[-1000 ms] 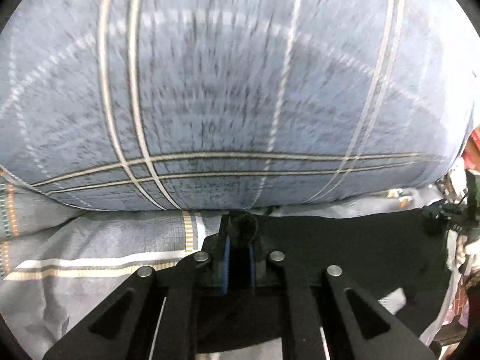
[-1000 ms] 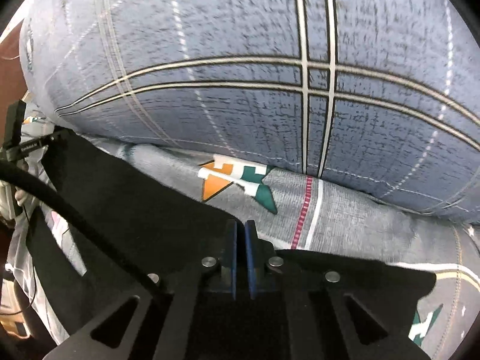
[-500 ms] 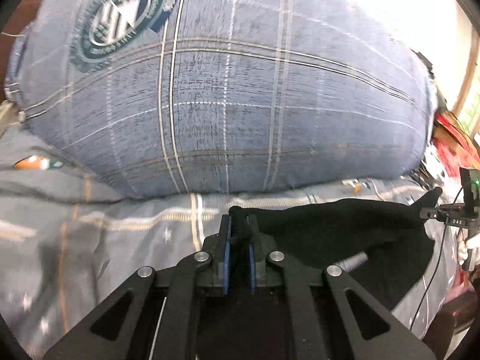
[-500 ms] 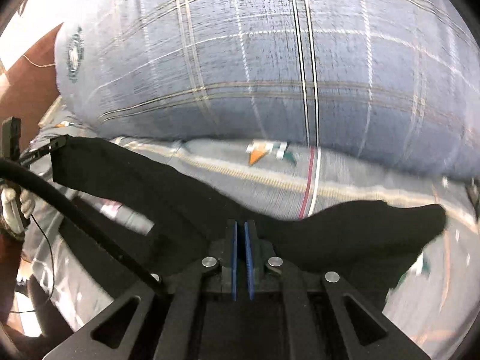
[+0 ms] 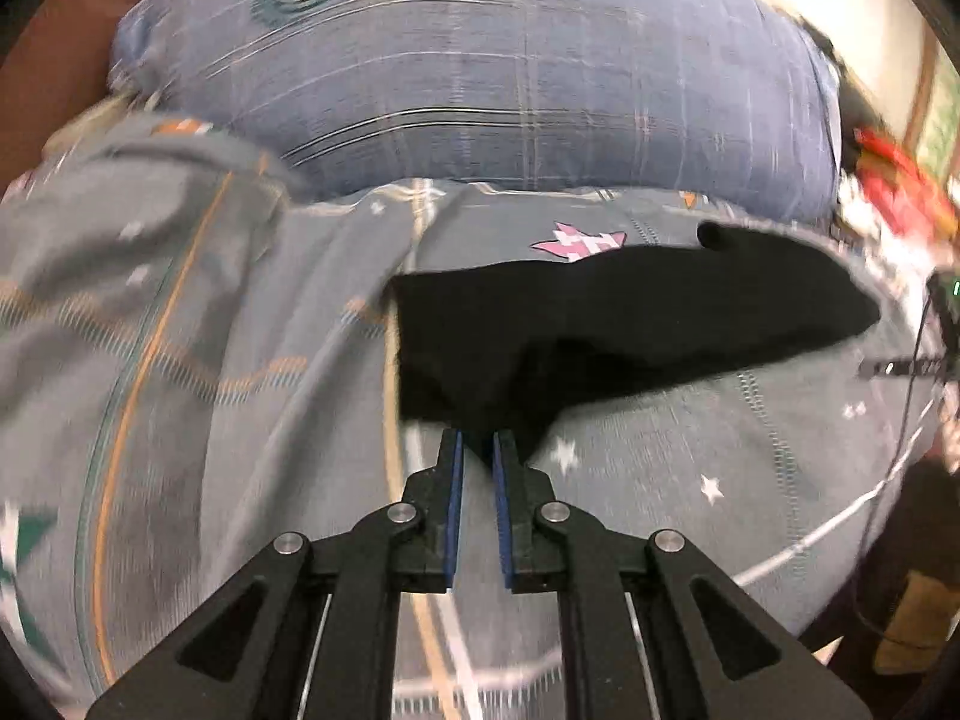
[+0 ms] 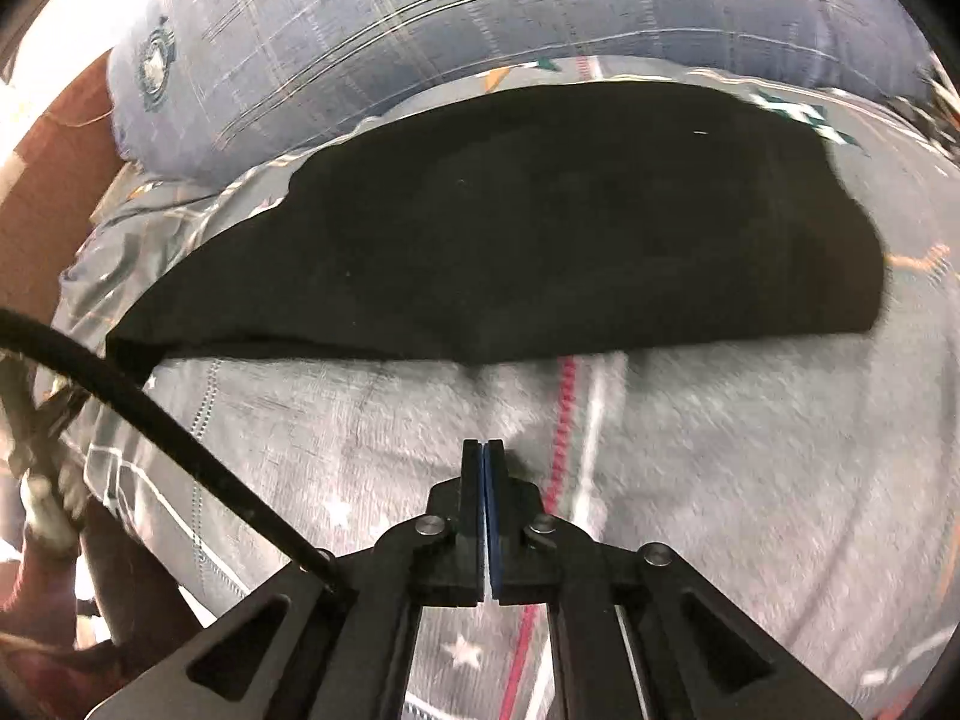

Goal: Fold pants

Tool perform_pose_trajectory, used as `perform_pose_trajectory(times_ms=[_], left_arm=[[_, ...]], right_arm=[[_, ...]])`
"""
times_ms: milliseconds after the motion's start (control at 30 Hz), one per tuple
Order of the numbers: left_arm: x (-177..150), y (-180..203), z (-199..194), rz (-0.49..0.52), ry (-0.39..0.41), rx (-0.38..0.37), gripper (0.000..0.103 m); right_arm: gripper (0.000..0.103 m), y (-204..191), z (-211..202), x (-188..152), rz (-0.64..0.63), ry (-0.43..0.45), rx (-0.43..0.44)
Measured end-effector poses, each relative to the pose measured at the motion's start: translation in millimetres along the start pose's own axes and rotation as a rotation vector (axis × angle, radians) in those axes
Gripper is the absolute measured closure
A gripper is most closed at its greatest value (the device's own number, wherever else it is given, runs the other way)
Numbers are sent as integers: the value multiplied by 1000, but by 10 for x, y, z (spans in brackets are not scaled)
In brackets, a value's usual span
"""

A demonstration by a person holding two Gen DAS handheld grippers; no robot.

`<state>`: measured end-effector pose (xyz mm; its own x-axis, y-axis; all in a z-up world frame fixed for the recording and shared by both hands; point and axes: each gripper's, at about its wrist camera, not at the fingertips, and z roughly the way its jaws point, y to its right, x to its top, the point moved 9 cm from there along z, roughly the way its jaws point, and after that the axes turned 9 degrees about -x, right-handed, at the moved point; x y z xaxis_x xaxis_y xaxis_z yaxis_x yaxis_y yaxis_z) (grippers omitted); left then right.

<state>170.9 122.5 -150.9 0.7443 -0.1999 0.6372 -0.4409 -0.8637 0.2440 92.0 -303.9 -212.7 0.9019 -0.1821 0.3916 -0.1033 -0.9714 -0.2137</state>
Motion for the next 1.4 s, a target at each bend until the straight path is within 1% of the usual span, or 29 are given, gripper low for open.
perform_pose_trajectory(times_ms=[33,67,100,133,167,200,267,333,400,467,500,533,600,667,733,800,867,900,933,967,1033,1100,1133,1200,1267,1300,1333,1367,1400], left_arm=[[-25,-41,-73,-32,11,-10,93],[-23,-102,-133,-68,24,-20,92],[7,-177,-182,-109,38,-31,87],[34,-225,-199,-143,45,-39,83],[70,-276,-196,-183,48,-51,76],[127,-313,-160,-226,44,-76,66],[189,-307,-35,-293,19,-151,60],[198,-227,190,-368,-41,-245,58],[162,-150,372,-420,-88,-291,57],[146,-94,478,-436,-103,-295,60],[146,-76,518,-433,-103,-279,86],[152,-60,543,-428,-105,-272,100],[238,-35,518,-406,-77,-250,98],[387,-41,448,-342,-39,-195,98],[665,-27,309,-238,12,-110,98],[906,4,197,-159,69,-62,98],[1049,40,96,-61,121,1,97],[1065,75,75,17,139,60,96],[1030,84,92,75,138,112,95],[903,71,158,151,112,190,93],[617,-5,324,207,28,246,92],[197,-157,522,220,-97,283,92],[-1,-260,558,215,-143,310,92],[-198,-390,502,176,-167,304,92],[-233,-486,340,106,-139,277,92],[-184,-527,232,59,-107,258,92],[-113,-546,155,23,-76,239,92],[23,-541,54,-28,-30,197,92],[108,-535,31,-55,-5,172,89]], right_arm=[[98,21,-56,-3,-2,13,-24],[93,28,-106,-2,-7,27,-38],[85,19,-150,16,-10,41,-46],[80,-10,-193,50,-10,57,-50],[71,-55,-230,94,-8,76,-45],[67,-86,-259,135,-4,97,-41],[64,-197,-274,192,4,122,-22],[63,-346,-228,229,13,124,5],[63,-514,-172,215,-7,116,20],[63,-648,-138,191,-33,114,21],[63,-719,-120,163,-50,110,25],[63,-760,-109,138,-60,107,25],[63,-821,-82,86,-83,104,17],[63,-838,-61,44,-95,102,12],[63,-841,-38,9,-90,107,6],[63,-836,-20,-22,-73,105,19],[63,-829,3,-55,-53,102,35],[63,-820,22,-72,-46,100,39],[63,-815,43,-98,-41,97,41],[63,-811,65,-131,-37,91,44],[62,-791,108,-193,-30,75,50],[62,-778,100,-224,-22,82,64],[61,-766,90,-229,-16,80,67],[58,-747,50,-222,-14,84,60],[57,-753,-6,-201,-24,95,55],[57,-759,-49,-177,-30,109,50],[56,-761,-108,-134,-30,130,45],[56,-762,-137,-104,-23,141,47],[55,-758,-173,-36,-4,159,57]])
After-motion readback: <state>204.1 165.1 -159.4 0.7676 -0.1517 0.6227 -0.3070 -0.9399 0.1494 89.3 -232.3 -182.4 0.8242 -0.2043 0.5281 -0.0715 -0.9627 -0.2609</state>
